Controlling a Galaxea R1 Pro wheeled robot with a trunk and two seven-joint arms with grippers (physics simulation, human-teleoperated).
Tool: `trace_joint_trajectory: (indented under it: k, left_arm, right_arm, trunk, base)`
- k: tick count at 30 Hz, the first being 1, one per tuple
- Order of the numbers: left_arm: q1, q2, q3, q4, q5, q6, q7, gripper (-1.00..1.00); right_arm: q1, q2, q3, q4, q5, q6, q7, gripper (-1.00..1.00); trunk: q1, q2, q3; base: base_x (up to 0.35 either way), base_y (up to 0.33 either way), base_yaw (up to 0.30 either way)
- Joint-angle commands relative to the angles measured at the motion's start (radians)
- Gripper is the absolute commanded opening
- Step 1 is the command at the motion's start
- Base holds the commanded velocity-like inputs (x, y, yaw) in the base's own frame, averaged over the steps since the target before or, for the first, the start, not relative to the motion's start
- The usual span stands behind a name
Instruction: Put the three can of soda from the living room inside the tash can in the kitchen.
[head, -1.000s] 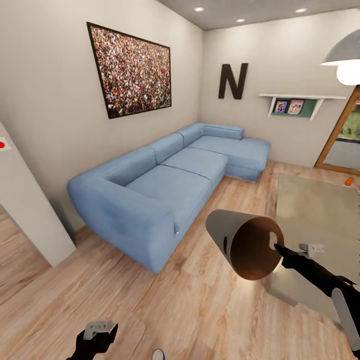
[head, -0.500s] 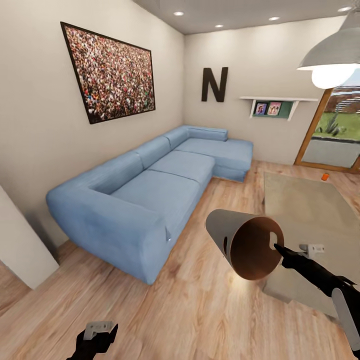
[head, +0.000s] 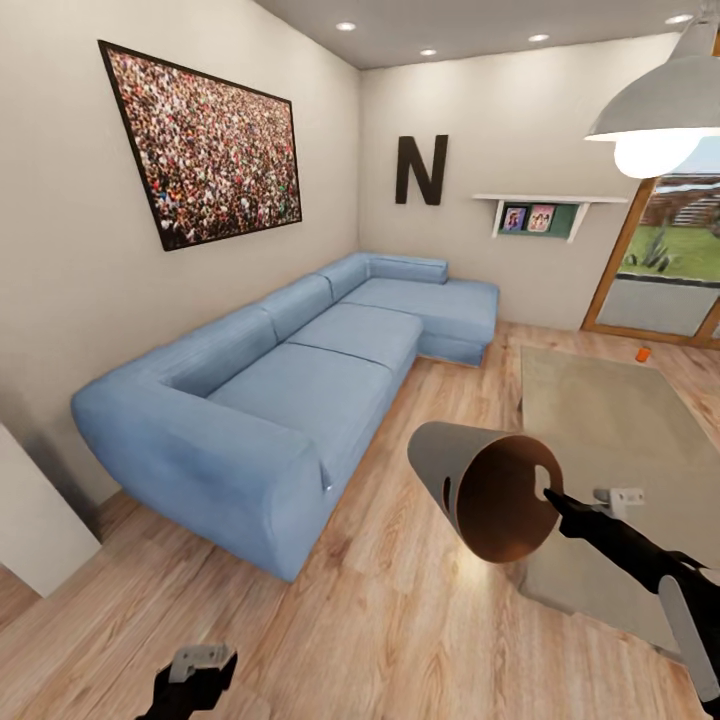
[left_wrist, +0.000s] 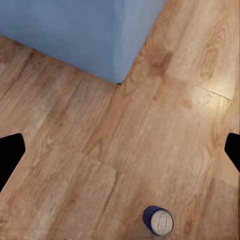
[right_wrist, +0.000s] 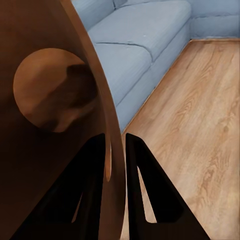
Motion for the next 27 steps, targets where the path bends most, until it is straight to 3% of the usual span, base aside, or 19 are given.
trace_joint_trajectory:
  k: [1, 4, 7, 12, 27]
  left_arm:
    - [0.000, -0.002, 0.000, 0.000, 0.000, 0.016, 0.001, 1.00]
    - [-0.001, -0.023, 0.000, 0.000, -0.001, 0.082, 0.004, 1.00]
    - [-0.001, -0.037, -0.013, 0.000, -0.002, 0.104, 0.005, 1.00]
    - [-0.001, -0.047, -0.069, 0.022, -0.001, 0.118, 0.006, 1.00]
    - [-0.001, -0.055, -0.092, 0.052, -0.001, 0.120, 0.004, 1.00]
  right_arm:
    - [-0.001, 0.000, 0.001, -0.002, -0.016, 0.003, 0.004, -1.00]
    - [-0.001, 0.000, 0.007, -0.002, -0.015, 0.007, 0.004, -1.00]
    - [-0.001, 0.000, 0.010, -0.002, -0.014, 0.010, 0.004, -1.00]
    - [-0.001, -0.001, 0.012, -0.002, -0.014, 0.014, 0.004, -1.00]
    - [-0.001, -0.001, 0.013, -0.002, -0.014, 0.016, 0.004, -1.00]
  trunk:
    - [0.000, 0.000, 0.000]
    - [0.004, -0.007, -0.003]
    - [0.015, -0.028, -0.012]
    - [0.034, -0.063, -0.028]
    - [0.092, -0.168, -0.093]
  base:
    - [0.006, -0.004, -0.001]
    - [0.003, -0.002, -0.001]
    - [0.001, -0.001, 0.000]
    - [0.000, 0.000, 0.000]
    - [0.000, 0.000, 0.000]
